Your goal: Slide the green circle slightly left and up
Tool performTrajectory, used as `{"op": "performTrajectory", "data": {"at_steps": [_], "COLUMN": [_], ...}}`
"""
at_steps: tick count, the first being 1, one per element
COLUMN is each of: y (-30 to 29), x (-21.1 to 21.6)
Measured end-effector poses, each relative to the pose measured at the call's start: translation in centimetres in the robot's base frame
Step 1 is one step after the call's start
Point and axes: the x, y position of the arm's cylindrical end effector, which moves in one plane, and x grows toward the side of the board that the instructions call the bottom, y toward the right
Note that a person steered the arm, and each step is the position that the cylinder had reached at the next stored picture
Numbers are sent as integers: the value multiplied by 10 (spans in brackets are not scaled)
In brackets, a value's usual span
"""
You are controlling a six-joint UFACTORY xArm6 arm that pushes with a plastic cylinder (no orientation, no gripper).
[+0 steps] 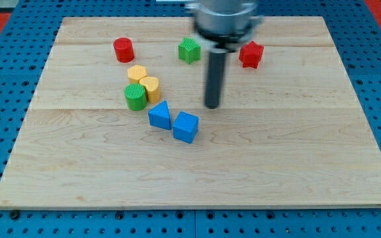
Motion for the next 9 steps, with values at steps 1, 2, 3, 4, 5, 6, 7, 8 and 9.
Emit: {"op": "performTrajectory", "data": {"at_steps": [1,2,3,4,5,6,7,8,9], "y": [-72,-127,-165,-195,-203,-216,-216,-218,-218], "x": [0,-3,-26,-60,-77,-98,-99,-99,-89]}}
